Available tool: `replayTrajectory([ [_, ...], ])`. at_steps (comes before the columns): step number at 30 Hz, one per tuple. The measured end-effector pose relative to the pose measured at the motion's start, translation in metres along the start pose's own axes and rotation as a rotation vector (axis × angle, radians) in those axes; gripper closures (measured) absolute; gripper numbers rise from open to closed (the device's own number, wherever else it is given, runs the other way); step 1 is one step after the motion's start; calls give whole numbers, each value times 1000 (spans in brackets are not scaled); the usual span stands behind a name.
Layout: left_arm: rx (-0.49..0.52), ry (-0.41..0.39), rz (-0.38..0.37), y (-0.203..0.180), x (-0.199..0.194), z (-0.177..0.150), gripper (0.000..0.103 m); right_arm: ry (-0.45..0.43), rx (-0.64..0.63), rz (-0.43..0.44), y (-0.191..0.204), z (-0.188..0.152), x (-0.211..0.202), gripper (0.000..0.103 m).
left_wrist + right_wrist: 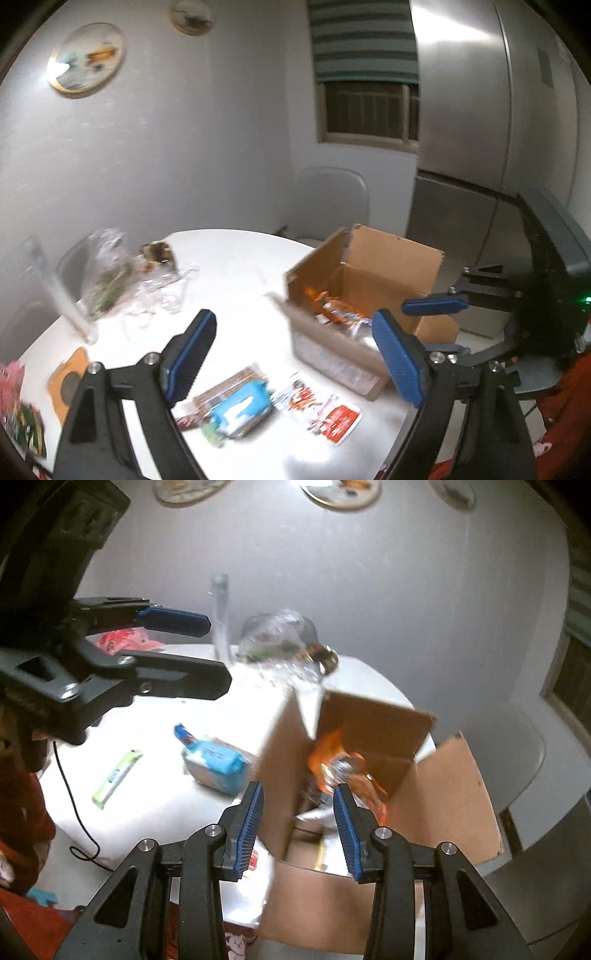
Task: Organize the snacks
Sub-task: 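Withdraw both tools from the box back over the table, then grasp the green wafer bar with the left tool while the right tool grasps the red-white fish pack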
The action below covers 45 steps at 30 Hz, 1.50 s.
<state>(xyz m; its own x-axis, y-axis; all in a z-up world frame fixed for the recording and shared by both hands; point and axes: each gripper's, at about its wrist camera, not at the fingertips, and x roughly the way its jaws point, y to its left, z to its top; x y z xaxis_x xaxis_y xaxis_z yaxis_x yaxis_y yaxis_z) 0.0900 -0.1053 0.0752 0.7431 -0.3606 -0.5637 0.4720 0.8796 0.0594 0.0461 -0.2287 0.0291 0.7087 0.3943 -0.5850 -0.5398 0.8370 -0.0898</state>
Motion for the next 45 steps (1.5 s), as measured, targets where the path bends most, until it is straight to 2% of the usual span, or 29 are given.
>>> replayTrajectory([
  [9,-138,-46,205,44,-52,-69,19,-29,-85,120,72,9,5,68],
  [14,-241,1,332,69,-61,-134,19,8,-70,202,102,-7,33,68],
  [17,-311,47,377,80,-58,-173,19,45,-15,214,108,-27,56,68],
  [23,-470,139,409,100,-34,-241,19,74,107,102,101,-72,105,68],
  [25,-510,146,393,102,-27,-254,19,72,123,58,96,-79,113,68],
  [30,-528,144,389,100,-17,-271,20,48,106,-96,89,-90,130,68],
  [36,-524,162,388,102,-8,-277,33,61,100,-188,84,-98,148,68],
  [38,-523,170,387,102,-5,-279,45,43,111,-199,84,-101,147,68],
  [40,-521,180,383,102,-2,-281,52,31,107,-213,85,-104,148,69],
  [41,-520,188,379,102,0,-281,60,22,107,-219,86,-107,147,69],
  [45,-495,201,396,99,3,-283,74,6,157,-183,83,-113,141,69],
])
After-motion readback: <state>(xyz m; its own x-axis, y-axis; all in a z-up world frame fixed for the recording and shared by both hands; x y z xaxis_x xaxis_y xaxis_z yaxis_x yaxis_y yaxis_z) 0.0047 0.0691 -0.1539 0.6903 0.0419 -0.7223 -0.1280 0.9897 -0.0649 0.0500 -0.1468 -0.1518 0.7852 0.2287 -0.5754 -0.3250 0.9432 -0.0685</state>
